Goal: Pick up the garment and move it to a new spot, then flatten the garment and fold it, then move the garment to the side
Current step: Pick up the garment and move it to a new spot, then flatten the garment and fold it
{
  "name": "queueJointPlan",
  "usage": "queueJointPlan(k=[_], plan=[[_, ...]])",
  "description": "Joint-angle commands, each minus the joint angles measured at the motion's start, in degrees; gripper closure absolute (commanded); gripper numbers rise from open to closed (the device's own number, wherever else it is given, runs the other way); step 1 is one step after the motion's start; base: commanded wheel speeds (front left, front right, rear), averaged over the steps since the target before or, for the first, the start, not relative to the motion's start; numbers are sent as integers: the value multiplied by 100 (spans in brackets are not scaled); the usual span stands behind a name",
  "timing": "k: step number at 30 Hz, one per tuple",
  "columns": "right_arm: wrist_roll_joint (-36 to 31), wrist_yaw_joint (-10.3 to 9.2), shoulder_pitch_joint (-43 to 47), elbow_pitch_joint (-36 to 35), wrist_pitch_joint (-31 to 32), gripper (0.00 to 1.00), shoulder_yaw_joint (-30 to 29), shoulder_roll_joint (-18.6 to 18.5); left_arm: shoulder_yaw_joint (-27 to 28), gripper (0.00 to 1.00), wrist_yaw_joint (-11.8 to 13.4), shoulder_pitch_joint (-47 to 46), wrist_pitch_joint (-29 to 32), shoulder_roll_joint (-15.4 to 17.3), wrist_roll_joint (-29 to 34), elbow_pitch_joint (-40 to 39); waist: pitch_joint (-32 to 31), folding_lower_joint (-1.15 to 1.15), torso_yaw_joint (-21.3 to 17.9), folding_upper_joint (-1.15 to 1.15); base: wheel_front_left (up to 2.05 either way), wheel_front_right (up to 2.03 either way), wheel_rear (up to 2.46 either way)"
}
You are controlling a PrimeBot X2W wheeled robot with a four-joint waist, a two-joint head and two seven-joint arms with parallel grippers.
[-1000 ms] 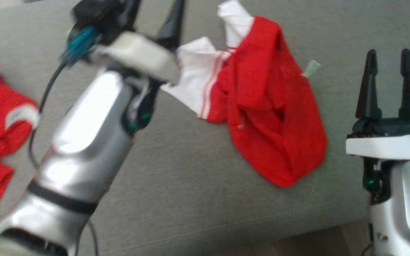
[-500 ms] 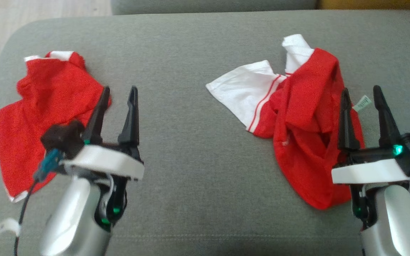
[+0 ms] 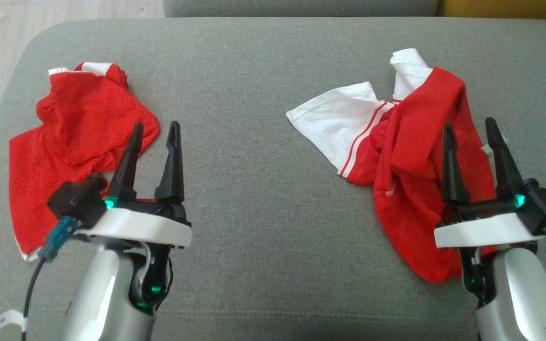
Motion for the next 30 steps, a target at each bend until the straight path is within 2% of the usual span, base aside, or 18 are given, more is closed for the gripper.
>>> queueJointPlan(k=[1,11,17,20,25,30], plan=[[-44,44,-171,-164,3,0,148,-12,260,0,-43,-108,-29,33,64,-171,12,0,9,0,0,0,0],[-93,44,-232,-112,36,0,244,-12,405,0,-188,-90,-29,-28,171,-130,48,0,73,0,0,0,0],[-225,44,-514,-62,272,0,586,-25,258,0,-146,-114,-29,-31,11,-166,149,0,211,0,0,0,0],[-199,44,-762,72,536,0,904,-166,154,0,-124,-122,-29,-31,-49,-159,218,0,320,0,0,0,0],[-69,44,-1385,563,1092,0,1401,-627,5,0,-80,-174,-29,-32,-168,-152,344,0,553,0,0,0,0],[25,44,-2045,1376,1612,0,1320,-914,-155,0,-39,-209,-29,-32,-290,-133,432,0,824,0,0,0,0]])
